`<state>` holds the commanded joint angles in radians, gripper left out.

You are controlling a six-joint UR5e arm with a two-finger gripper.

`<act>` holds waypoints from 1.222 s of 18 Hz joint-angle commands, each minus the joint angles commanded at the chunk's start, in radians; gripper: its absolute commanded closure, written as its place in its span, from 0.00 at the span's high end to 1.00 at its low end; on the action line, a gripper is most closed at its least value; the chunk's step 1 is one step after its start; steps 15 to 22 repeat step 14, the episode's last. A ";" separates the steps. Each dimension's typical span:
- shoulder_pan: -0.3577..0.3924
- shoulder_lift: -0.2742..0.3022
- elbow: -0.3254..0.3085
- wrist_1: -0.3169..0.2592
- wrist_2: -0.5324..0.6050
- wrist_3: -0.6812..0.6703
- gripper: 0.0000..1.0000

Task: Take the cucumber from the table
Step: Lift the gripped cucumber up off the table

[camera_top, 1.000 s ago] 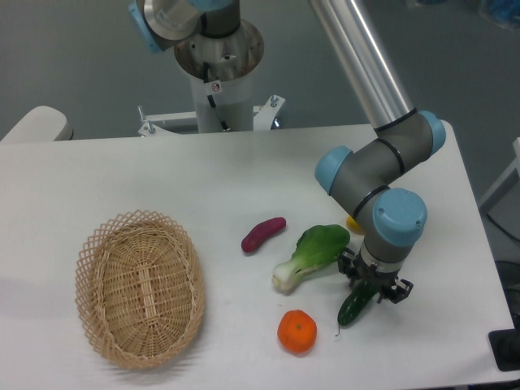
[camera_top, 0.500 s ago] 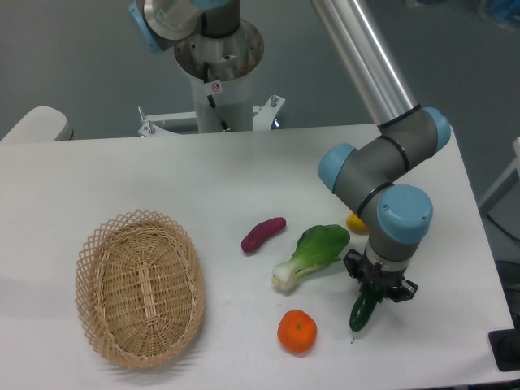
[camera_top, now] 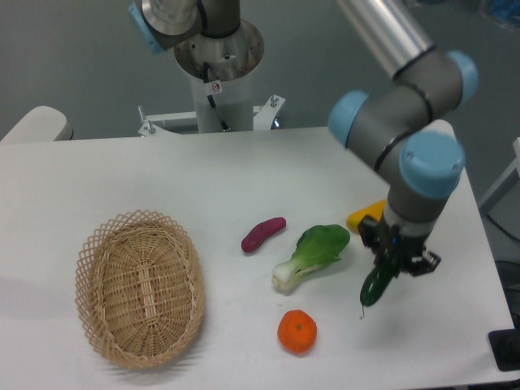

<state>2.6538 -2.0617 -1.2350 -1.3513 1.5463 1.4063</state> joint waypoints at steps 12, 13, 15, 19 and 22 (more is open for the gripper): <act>0.100 0.032 0.003 -0.068 -0.002 0.215 0.26; 0.100 0.032 0.003 -0.068 -0.002 0.215 0.26; 0.100 0.032 0.003 -0.068 -0.003 0.217 0.26; 0.100 0.032 0.003 -0.068 -0.003 0.217 0.26; 0.100 0.032 0.003 -0.068 -0.003 0.217 0.26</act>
